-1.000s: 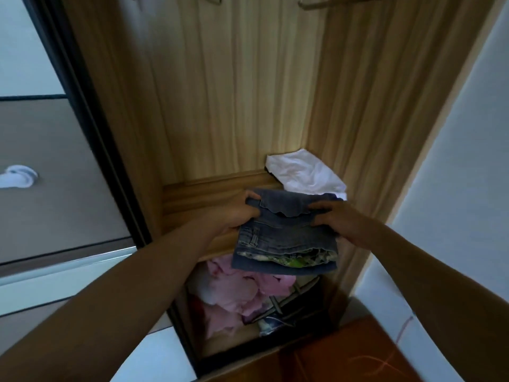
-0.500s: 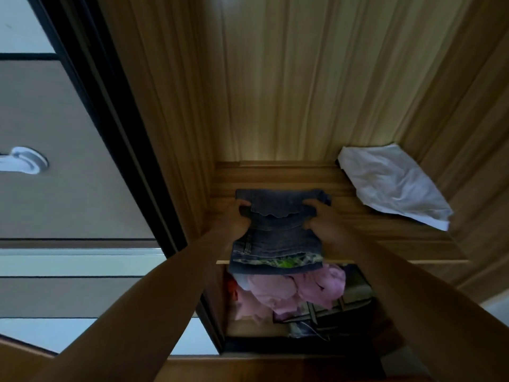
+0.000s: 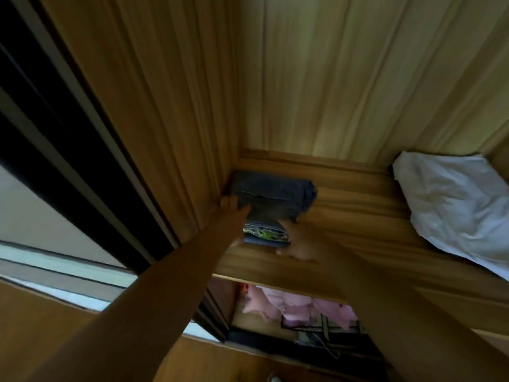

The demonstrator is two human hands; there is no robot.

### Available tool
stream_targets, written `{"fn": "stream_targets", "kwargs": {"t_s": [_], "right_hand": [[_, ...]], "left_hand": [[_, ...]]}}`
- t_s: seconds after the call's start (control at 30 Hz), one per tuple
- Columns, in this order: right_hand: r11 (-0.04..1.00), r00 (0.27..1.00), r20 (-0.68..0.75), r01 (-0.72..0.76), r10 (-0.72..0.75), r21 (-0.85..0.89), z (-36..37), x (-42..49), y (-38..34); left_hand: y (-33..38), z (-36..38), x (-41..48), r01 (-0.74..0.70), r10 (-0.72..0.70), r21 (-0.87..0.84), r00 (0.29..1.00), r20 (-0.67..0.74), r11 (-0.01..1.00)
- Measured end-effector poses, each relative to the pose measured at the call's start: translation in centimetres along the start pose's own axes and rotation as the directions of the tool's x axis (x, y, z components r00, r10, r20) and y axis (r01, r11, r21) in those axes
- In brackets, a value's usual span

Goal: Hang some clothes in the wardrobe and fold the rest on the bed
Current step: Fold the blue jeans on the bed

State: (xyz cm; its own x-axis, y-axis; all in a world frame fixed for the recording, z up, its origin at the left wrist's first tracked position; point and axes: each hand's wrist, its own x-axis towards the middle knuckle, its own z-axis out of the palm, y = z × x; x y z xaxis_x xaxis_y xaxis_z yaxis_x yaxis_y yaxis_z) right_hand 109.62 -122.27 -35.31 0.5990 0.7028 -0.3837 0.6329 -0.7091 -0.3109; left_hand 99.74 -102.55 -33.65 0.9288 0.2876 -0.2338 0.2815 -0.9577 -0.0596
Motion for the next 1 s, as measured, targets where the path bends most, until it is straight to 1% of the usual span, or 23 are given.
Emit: {"fn": "stream_targets", "kwargs": {"t_s": [0.03,0.07,0.1,0.17,0.23,0.33,0.43,0.53,0.57,0.67,0.77,0.83,0.9,0.97,1.0], "right_hand": [[0.996,0.999,-0.032,0.005,-0.008,-0.094,1.3,0.7,-0.1],[0.984,0.996,-0.092,-0.001,-0.015,-0.177,2.2,1.3,-0.1],[0.972,0.989,-0.148,-0.012,-0.024,-0.237,2.8,1.9,-0.2],[0.955,0.979,-0.201,-0.038,-0.023,-0.293,3.1,2.8,-0.2],[0.959,0.980,-0.197,-0.038,-0.019,-0.282,2.9,4.3,0.3],[0.977,0.985,-0.170,-0.017,-0.019,-0.212,2.3,6.8,0.6],[0.986,0.982,-0.187,-0.023,-0.008,-0.165,1.8,9.1,0.6],[0.988,0.968,-0.250,-0.038,0.000,-0.148,1.8,10.4,1.2],[0.990,0.966,-0.258,-0.036,0.000,-0.135,1.8,10.6,1.4],[0.997,0.975,-0.220,-0.008,-0.008,-0.074,1.5,10.5,1.9],[0.997,0.993,-0.111,0.056,-0.049,0.060,0.5,9.3,2.4],[0.988,0.995,-0.047,0.092,-0.087,0.123,-0.3,7.8,2.8],[0.990,0.994,-0.028,0.107,-0.104,0.097,-1.1,6.1,3.1],[0.991,0.993,-0.021,0.114,-0.113,0.066,-1.7,4.2,3.0],[0.992,0.993,-0.009,0.118,-0.117,0.051,-2.1,3.1,2.8]], "left_hand": [[0.2,1.1,-0.4,0.004,-0.007,0.067,0.999,0.050,0.998],[0.3,2.0,-0.4,0.015,-0.021,0.111,0.998,0.057,0.994],[0.4,2.7,-0.2,0.028,-0.034,0.140,0.999,0.036,0.990],[0.4,3.4,0.5,0.066,-0.065,0.134,0.998,-0.011,0.989],[0.4,3.7,1.6,0.112,-0.109,0.114,0.994,-0.033,0.987],[0.2,4.3,3.3,0.194,-0.190,0.086,0.980,-0.052,0.977],[0.2,4.6,4.8,0.240,-0.231,0.098,0.968,-0.099,0.966],[-0.1,4.3,6.1,0.231,-0.219,0.078,0.966,-0.137,0.970],[-0.1,4.3,6.2,0.219,-0.209,0.076,0.970,-0.124,0.973],[-0.3,4.1,5.9,0.194,-0.195,-0.028,0.981,-0.023,0.981],[0.0,3.8,4.0,0.186,-0.173,-0.162,0.981,0.091,0.969],[0.3,3.8,2.2,0.212,-0.191,-0.276,0.976,0.102,0.938],[0.7,3.9,-0.2,0.243,-0.212,-0.395,0.970,0.121,0.886],[1.2,3.8,-2.9,0.261,-0.218,-0.464,0.965,0.146,0.846],[1.4,3.7,-4.2,0.266,-0.229,-0.482,0.964,0.134,0.835]]}}
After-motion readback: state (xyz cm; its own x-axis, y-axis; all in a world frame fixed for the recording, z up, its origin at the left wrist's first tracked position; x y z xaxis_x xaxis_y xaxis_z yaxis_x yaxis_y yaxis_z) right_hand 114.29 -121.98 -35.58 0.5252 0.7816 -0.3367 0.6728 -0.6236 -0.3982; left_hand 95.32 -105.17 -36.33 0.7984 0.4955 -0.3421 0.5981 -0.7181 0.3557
